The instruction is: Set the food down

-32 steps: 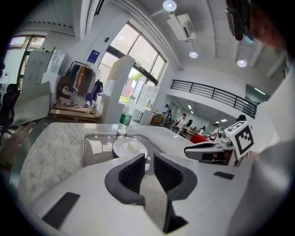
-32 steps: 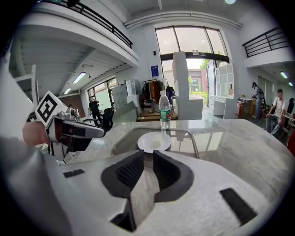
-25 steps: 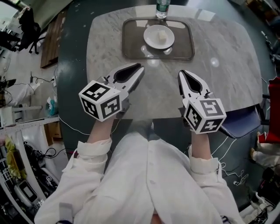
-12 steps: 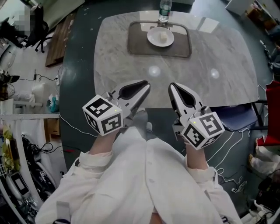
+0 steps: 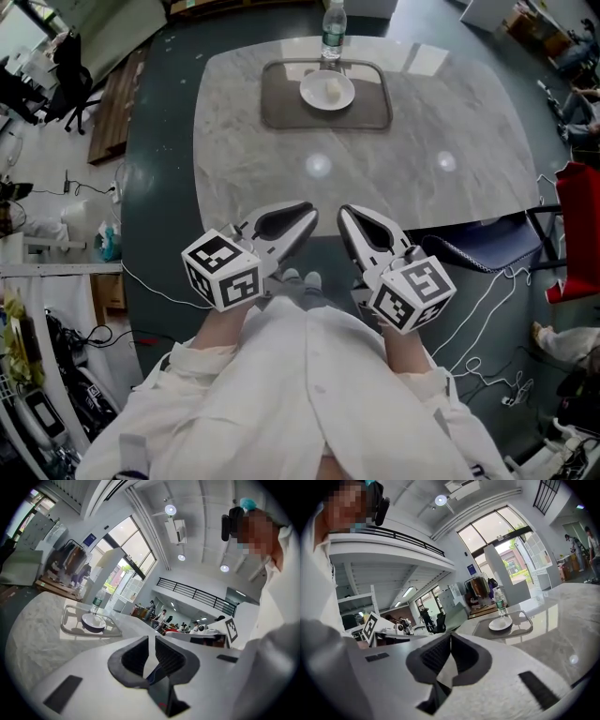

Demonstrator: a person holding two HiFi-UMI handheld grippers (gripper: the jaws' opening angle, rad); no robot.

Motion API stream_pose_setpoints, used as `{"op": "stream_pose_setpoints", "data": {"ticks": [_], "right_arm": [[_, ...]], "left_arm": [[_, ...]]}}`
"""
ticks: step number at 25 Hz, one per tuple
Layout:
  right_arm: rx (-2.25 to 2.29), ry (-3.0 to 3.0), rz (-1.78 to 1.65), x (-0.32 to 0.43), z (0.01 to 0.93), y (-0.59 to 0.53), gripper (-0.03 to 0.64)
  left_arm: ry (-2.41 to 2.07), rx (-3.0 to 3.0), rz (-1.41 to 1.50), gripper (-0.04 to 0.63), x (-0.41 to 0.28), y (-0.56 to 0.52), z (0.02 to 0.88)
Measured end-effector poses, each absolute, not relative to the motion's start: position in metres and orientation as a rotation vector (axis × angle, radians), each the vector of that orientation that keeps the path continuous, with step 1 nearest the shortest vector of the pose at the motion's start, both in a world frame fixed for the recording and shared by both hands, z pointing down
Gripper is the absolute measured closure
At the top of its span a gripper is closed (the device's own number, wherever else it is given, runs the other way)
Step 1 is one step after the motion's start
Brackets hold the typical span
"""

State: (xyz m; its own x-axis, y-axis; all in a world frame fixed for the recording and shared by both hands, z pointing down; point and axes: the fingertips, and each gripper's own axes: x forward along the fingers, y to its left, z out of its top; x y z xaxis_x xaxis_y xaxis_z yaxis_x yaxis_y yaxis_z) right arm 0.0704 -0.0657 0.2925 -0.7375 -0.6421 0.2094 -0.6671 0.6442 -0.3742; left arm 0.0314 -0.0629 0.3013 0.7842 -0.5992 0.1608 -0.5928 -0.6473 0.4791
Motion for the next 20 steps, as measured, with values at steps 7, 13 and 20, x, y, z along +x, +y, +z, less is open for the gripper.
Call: {"op": "stream_pose_setpoints", "data": {"ticks": [7, 13, 20], "right_arm": [[1.180, -2.763, 0.675, 0.073, 0.292, -0.056, 0.612], [1.223, -2.739, 0.661, 0.078, 0.294, -0.050, 0.612], [1.222, -2.712, 0.657, 0.079, 0.301, -0.049, 0.612]], "left_arm": [[-0.812, 2.470, -0.007, 0.548, 0.041, -0.049, 0.302], [-0.774, 2.495, -0.002, 0.552, 0.046, -0.046, 0.298], [-0.733, 2.505, 0.019, 0.555, 0.052, -0.040, 0.299]]}}
